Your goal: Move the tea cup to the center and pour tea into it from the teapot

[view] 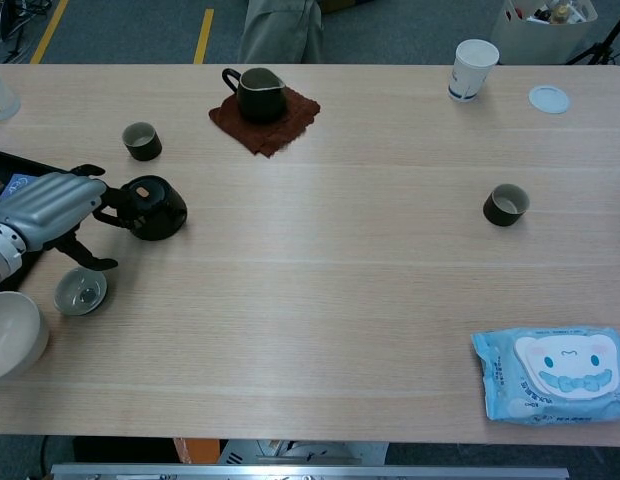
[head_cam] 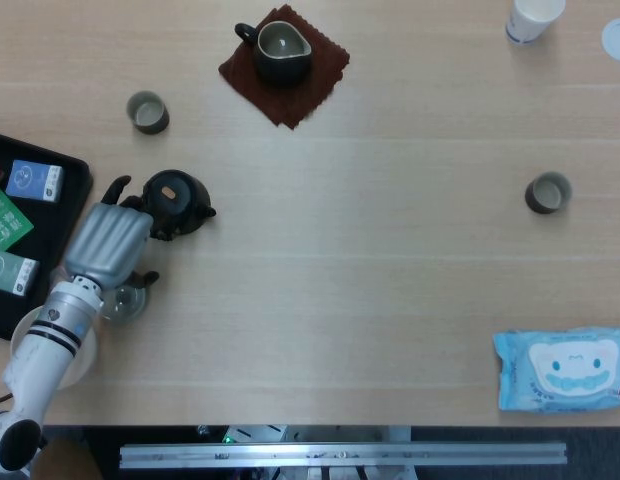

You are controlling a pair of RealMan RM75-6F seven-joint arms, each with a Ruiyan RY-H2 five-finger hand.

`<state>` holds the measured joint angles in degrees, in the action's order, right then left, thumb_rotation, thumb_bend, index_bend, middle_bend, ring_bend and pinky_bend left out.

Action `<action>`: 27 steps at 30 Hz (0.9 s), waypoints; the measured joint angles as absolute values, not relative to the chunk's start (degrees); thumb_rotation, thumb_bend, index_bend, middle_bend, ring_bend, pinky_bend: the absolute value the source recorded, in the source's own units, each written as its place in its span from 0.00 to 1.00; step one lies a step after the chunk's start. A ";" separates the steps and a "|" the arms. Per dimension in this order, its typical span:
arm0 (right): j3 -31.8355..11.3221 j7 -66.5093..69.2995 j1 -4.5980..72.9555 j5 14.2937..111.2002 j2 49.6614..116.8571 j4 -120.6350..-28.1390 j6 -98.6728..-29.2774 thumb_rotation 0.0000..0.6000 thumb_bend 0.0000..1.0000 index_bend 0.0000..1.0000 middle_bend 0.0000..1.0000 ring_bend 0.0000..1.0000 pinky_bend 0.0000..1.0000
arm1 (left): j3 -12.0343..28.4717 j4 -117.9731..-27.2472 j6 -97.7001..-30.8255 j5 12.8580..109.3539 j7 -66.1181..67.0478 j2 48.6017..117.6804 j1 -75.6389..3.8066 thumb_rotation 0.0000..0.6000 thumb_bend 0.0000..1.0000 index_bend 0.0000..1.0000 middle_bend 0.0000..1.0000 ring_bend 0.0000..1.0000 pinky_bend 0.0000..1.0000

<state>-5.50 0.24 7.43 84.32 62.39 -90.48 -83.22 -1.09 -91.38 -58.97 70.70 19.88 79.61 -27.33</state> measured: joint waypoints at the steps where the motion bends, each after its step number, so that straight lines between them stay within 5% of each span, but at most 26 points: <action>1: -5.50 0.19 7.43 84.28 62.40 -90.49 -83.17 1.00 0.33 0.31 0.36 0.30 0.38 | -1.17 -91.45 -58.89 70.72 19.80 79.61 -27.28 1.00 0.15 0.41 0.42 0.29 0.07; 27: -5.60 0.07 6.84 83.97 62.21 -90.97 -83.71 1.00 0.33 0.31 0.36 0.30 0.38 | -2.43 -89.34 -57.74 72.50 17.93 81.23 -26.36 1.00 0.15 0.51 0.52 0.39 0.07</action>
